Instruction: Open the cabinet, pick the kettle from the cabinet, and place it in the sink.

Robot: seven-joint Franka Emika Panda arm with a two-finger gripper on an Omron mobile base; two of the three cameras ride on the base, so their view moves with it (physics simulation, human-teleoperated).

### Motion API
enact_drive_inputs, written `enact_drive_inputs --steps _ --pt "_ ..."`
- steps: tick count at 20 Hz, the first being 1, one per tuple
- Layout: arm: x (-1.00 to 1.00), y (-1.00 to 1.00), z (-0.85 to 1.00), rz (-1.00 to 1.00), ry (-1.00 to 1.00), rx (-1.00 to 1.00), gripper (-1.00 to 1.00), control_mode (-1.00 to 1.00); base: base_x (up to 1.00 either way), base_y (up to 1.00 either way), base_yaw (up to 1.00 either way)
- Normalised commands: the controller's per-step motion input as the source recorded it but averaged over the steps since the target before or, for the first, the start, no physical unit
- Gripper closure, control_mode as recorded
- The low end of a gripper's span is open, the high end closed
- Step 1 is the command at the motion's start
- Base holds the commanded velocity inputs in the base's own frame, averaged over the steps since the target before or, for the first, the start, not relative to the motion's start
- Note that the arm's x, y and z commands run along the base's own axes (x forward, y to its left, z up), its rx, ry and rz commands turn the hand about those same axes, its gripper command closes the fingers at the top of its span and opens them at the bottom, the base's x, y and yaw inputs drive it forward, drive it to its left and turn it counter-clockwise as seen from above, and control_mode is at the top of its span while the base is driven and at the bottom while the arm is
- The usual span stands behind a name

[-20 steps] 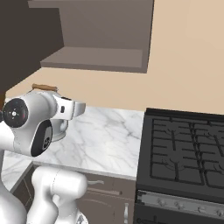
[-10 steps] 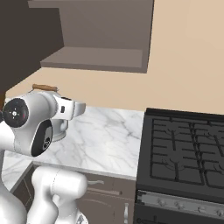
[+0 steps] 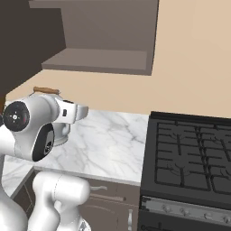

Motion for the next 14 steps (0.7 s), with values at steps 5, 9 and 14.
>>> enact_drive_inputs --steps 5,9,14 --pt "0.00 0.00 0.00 0.00 0.00 0.00 1.00 1.00 -0.17 0.00 -0.01" --pt "0.00 0.00 0.00 0.00 0.00 0.00 1.00 1.00 -0.45 0.00 -0.07" --pt "0.00 0.00 0.00 0.00 0.00 0.00 1.00 1.00 -0.51 0.00 -0.07"
